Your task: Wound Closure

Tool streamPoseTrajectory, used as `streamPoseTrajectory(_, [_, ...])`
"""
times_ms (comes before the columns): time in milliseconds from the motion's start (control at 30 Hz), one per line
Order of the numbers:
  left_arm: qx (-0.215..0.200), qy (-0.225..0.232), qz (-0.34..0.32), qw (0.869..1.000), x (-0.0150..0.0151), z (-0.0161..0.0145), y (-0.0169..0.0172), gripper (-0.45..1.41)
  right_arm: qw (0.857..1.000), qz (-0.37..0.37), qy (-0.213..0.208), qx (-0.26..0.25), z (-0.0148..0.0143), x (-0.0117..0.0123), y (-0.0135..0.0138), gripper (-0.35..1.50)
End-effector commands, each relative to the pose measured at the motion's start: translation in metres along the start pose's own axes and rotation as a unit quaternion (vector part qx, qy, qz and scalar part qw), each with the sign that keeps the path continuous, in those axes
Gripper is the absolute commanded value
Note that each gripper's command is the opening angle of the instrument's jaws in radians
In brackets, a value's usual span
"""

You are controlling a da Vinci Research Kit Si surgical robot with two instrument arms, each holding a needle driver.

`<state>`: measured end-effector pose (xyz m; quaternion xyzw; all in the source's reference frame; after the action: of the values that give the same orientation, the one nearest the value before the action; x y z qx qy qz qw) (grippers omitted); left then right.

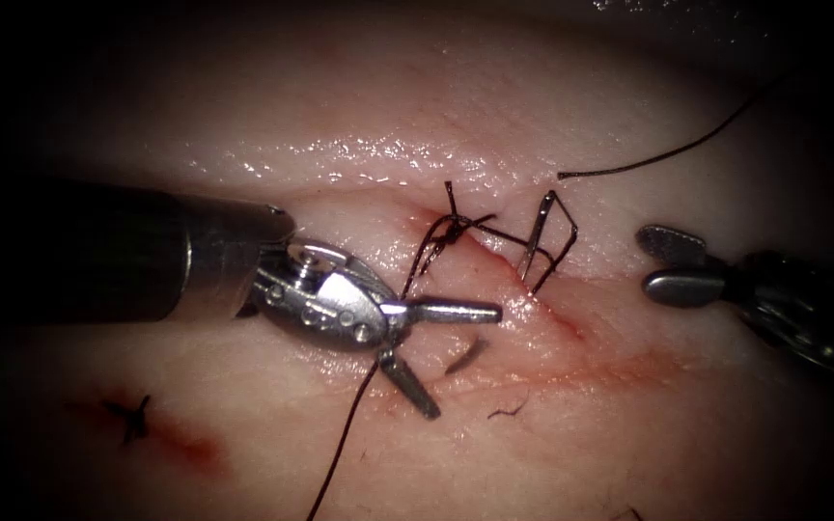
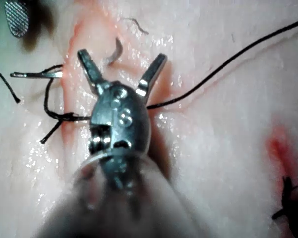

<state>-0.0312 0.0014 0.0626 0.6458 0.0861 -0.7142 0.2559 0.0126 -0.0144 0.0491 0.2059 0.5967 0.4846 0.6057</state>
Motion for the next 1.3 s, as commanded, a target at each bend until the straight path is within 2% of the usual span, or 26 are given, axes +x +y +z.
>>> streamPoseTrajectory(33, [0.004, -0.001, -0.004, 1.000, -0.0005, 0.0005, -0.0001, 1.01, 1.000, 0.000, -0.003, 0.001, 0.0011, -0.0009, -0.0001, 1.48])
streamPoseTrajectory(67, [0.007, 0.000, -0.009, 1.000, -0.0005, 0.0006, -0.0001, 0.91, 1.000, -0.001, -0.004, 0.001, 0.0013, -0.0010, -0.0001, 1.48])
streamPoseTrajectory(200, [0.011, -0.001, -0.018, 1.000, -0.0008, 0.0011, -0.0003, 0.74, 1.000, -0.002, -0.006, 0.003, 0.0016, -0.0012, -0.0003, 1.48])
streamPoseTrajectory(300, [0.020, -0.001, -0.041, 0.999, -0.0013, 0.0016, -0.0008, 0.46, 1.000, -0.002, -0.006, 0.003, 0.0016, -0.0013, -0.0004, 1.48])
streamPoseTrajectory(367, [0.029, 0.000, -0.055, 0.998, -0.0016, 0.0017, -0.0010, 0.00, 1.000, -0.002, -0.006, 0.005, 0.0015, -0.0013, -0.0004, 1.46])
streamPoseTrajectory(400, [0.035, 0.003, -0.072, 0.997, -0.0018, 0.0017, -0.0012, -0.45, 1.000, -0.002, -0.008, 0.008, 0.0014, -0.0013, -0.0004, 1.43])
streamPoseTrajectory(500, [0.033, 0.008, -0.130, 0.991, -0.0019, 0.0014, -0.0012, -0.45, 1.000, -0.001, -0.013, 0.018, 0.0012, -0.0014, -0.0006, 1.31])
streamPoseTrajectory(600, [0.033, 0.016, -0.170, 0.985, -0.0015, 0.0008, -0.0008, -0.45, 1.000, 0.000, -0.014, 0.020, 0.0009, -0.0014, -0.0008, 1.03])
streamPoseTrajectory(733, [0.029, 0.023, -0.227, 0.973, -0.0001, 0.0002, -0.0003, -0.45, 1.000, -0.004, -0.012, 0.021, 0.0009, -0.0011, -0.0012, 1.03])
streamPoseTrajectory(800, [0.022, 0.029, -0.283, 0.958, 0.0010, -0.0001, -0.0002, -0.45, 1.000, -0.003, -0.011, 0.021, 0.0010, -0.0010, -0.0013, 1.06])
streamPoseTrajectory(1000, [0.009, 0.076, -0.374, 0.924, 0.0037, -0.0013, -0.0007, -0.45, 1.000, -0.006, -0.010, 0.021, 0.0010, -0.0010, -0.0012, 1.06])
streamPoseTrajectory(1067, [-0.003, 0.092, -0.411, 0.907, 0.0049, -0.0019, -0.0006, -0.45, 1.000, -0.009, -0.010, 0.021, 0.0010, -0.0010, -0.0012, 1.09])
streamPoseTrajectory(1300, [-0.040, 0.132, -0.488, 0.862, 0.0076, -0.0026, 0.0004, -0.45, 1.000, -0.009, -0.010, 0.020, 0.0013, -0.0011, -0.0015, 1.18])
